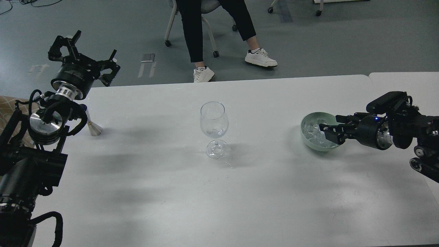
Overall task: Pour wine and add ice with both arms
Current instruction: 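Grasp an ice cube from the green bowl with the right gripper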
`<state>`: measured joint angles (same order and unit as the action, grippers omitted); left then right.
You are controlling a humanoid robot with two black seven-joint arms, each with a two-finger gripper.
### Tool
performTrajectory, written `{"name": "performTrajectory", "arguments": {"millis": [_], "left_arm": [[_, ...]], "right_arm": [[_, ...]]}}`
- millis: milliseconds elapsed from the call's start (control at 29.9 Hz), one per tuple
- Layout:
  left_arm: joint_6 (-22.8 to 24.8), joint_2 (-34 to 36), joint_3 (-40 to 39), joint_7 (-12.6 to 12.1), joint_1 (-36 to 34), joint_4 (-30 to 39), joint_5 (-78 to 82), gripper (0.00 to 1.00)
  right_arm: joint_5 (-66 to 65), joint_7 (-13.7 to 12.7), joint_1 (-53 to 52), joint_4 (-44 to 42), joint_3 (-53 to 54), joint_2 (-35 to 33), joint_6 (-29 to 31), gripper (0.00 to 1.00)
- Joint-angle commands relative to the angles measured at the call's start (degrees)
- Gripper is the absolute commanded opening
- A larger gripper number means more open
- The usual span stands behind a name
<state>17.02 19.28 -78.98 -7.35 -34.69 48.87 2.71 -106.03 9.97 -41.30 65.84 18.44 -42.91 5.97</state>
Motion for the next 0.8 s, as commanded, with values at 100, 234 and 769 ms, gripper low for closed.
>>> {"name": "performTrajectory", "arguments": {"millis": [100,234,769], "left_arm": [[0.3,0.0,-0.1,0.4,0.5,-0.1,-0.1,0.98],[0.2,-0.6,-0.2,0.4,0.5,-0.1,-0.1,0.98],[0.3,-0.5,-0.4,0.5,0.8,-1.2,-0.1,0.98]], "right_arm": [[-0.1,-0.6,0.3,-0.7,-0.1,1.2,0.0,0.59],[0.2,-0.6,0.2,-2.6,0.1,2.8,-0.2,0.52],[0.1,-0.7,0.3,-2.7,0.1,3.9,-0.2,0.33]]}}
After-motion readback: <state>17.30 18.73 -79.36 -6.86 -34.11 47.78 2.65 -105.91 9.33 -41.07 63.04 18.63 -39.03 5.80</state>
